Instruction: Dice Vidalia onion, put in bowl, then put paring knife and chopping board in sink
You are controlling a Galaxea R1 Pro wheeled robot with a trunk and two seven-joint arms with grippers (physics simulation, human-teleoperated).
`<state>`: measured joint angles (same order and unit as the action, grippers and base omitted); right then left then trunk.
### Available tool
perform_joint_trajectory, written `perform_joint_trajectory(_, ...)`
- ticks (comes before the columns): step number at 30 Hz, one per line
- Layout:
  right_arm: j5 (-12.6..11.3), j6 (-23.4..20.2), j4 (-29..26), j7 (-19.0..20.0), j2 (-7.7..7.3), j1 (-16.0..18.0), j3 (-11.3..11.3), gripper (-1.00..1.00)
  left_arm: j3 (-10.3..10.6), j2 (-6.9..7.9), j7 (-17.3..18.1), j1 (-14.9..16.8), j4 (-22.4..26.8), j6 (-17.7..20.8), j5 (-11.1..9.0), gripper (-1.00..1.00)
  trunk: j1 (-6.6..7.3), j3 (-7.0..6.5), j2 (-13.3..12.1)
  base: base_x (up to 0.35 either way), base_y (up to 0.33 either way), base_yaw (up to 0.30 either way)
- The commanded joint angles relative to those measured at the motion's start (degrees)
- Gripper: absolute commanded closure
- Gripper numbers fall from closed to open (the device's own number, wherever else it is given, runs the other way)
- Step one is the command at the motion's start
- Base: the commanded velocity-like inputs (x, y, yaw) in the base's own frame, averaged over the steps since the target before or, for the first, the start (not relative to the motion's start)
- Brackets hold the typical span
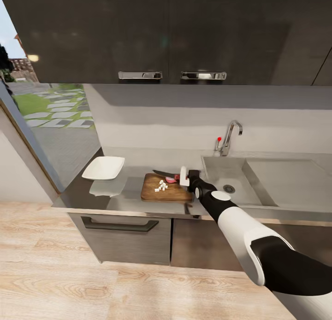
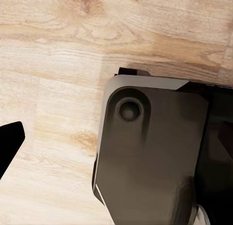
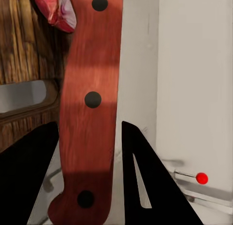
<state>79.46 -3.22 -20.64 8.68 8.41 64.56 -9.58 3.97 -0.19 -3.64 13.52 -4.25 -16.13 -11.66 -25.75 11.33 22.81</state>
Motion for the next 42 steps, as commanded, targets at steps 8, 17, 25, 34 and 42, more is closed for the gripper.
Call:
perform_joint_trajectory(8,0.29,-0.38,0.77,0.36,0.70,0.03,-0.35,1.00,0.43,0.02,-0.05,0.10,-0.23,-0.40,-0.38,-1.00,-0.03,0.11,0.11,0.000,0.000,0.000)
perform_joint_trajectory(17,0.07,-0.20,0.66,0.30,-0.01,0.03,-0.16,1.00,0.43,0.02,-0.05,0.10,-0.23,-0.39,-0.38,-1.00,-0.03,0.11,0.11,0.000,0.000,0.000)
perform_joint_trajectory(25,-0.09,-0.04,0.05,0.27,-1.93,0.03,0.99,1.00,0.43,0.02,-0.05,0.10,-0.23,-0.36,-0.38,-1.00,-0.03,0.11,0.11,0.003,0.000,0.000)
perform_joint_trajectory(34,-0.10,0.04,0.53,0.28,-2.17,0.03,1.10,1.00,0.43,0.02,-0.05,0.10,-0.23,-0.39,-0.38,-1.00,-0.03,0.11,0.11,0.183,0.000,0.000)
perform_joint_trajectory(42,0.04,0.13,2.05,0.40,-2.17,0.03,0.97,1.00,0.43,0.02,-0.05,0.10,-0.23,-0.31,-0.38,-1.00,-0.03,0.11,0.11,0.017,0.000,0.000)
